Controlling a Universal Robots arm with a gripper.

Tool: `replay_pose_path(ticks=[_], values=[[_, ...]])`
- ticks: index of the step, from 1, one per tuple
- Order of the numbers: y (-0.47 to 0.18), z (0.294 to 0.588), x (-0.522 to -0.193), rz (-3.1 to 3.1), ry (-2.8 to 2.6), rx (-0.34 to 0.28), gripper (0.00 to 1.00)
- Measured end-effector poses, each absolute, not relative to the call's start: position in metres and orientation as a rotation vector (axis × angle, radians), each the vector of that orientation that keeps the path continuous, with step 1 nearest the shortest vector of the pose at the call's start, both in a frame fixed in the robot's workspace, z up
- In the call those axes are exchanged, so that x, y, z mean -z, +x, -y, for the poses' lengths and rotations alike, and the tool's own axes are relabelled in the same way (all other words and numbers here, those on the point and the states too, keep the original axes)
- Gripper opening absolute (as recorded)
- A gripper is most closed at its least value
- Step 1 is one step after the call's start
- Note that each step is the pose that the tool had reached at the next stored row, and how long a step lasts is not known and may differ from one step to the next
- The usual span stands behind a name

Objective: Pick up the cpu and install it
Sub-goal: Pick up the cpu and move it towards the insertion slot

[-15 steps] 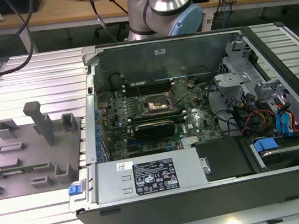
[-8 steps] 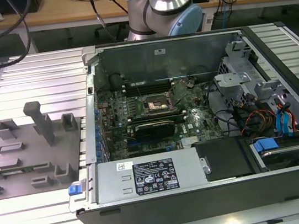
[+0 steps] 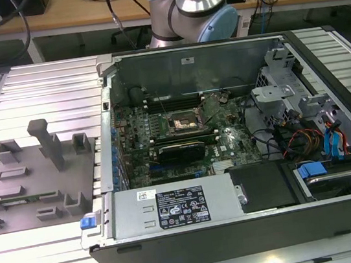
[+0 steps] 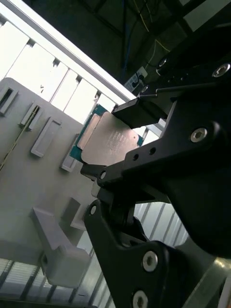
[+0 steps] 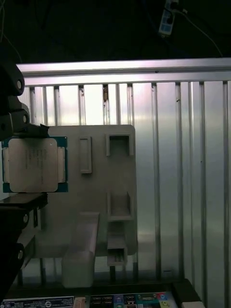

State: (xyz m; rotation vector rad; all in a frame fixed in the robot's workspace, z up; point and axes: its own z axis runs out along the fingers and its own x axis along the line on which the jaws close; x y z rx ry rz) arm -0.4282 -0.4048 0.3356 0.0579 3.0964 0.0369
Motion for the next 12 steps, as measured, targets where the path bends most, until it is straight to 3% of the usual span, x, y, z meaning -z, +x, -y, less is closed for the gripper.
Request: replay_pose_path(ticks=[12], values=[[-0.428,0.403,-0.371,-3.090,0.058,-0.037,0.55]])
